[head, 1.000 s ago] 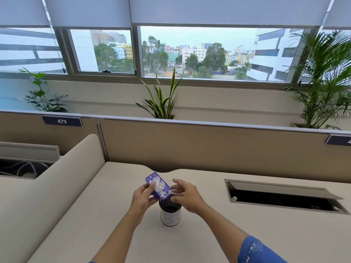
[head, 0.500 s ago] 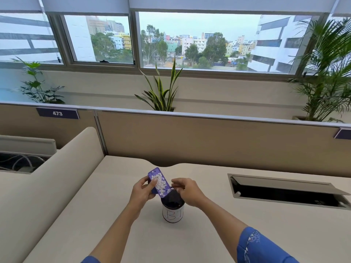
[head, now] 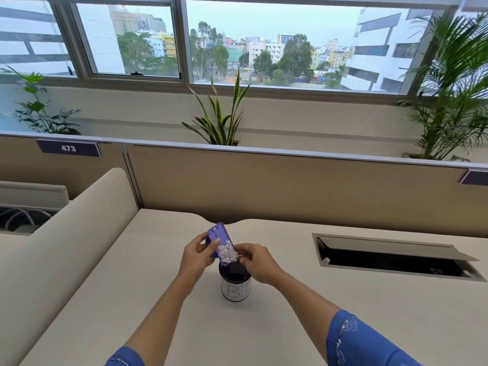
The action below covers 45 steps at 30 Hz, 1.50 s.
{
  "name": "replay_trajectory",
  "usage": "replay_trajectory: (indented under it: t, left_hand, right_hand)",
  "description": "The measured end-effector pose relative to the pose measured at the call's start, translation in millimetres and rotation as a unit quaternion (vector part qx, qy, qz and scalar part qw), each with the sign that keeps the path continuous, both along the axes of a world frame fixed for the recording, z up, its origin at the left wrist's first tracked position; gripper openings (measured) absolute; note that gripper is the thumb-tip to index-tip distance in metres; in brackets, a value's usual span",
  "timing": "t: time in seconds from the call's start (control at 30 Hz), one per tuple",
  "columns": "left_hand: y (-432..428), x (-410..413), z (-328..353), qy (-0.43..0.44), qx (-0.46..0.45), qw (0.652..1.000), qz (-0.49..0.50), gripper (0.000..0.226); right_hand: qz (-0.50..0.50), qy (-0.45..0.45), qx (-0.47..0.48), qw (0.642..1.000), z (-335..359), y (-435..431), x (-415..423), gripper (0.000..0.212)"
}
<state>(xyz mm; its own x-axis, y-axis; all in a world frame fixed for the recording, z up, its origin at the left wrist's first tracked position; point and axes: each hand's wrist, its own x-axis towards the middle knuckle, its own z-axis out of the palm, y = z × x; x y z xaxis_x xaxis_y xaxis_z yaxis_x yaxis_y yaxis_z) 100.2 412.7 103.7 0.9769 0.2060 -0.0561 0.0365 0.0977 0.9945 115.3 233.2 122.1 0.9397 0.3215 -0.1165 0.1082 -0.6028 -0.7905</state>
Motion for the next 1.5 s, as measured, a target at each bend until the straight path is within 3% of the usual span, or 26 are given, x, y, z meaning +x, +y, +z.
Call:
replay_trajectory:
  t: [0.73,1.33,1.5]
  left_hand:
    - [-1.7,3.2,3.3,-0.023,0.015,0.999,0.023,0.044]
    - [-8.3,-0.4,4.8,-0.011,-0.008,1.000,0.001,0.040]
    - [-8.3,-3.1,6.2,-0.003,0.003,1.000,0.009,0.039]
  right_hand:
    - [-0.021,-0.004,0.010,1.000,2.2,-4.4,-4.1,0.041]
    - [-0.020,-0.016,0.036,0.999,7.0,-7.5,-5.2,0.041]
    - [-0.027,-0.080,0.028,0.996,12.5,-6.0,-5.7,0.045]
